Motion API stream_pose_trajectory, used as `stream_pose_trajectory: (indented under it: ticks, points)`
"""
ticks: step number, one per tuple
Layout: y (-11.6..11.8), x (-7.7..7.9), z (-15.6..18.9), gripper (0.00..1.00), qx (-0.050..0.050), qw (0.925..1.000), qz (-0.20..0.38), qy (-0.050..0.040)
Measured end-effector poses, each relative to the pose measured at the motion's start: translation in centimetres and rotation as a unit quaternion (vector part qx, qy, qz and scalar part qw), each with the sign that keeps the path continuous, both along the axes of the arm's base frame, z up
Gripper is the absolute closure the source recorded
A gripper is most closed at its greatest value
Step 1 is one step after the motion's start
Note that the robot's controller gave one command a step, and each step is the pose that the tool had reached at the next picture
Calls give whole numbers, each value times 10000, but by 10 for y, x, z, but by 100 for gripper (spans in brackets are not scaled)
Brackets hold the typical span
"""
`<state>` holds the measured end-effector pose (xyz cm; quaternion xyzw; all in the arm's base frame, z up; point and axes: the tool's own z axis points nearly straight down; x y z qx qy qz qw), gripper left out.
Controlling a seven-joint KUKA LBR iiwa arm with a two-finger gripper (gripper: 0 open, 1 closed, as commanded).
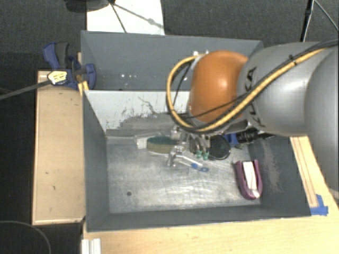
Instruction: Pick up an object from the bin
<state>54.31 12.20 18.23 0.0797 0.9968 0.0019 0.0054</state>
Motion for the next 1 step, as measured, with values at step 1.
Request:
stream_pose_trajectory:
  ticks: [1]
  points:
    - [6, 6, 88, 100, -2, 9998, 183, -2]
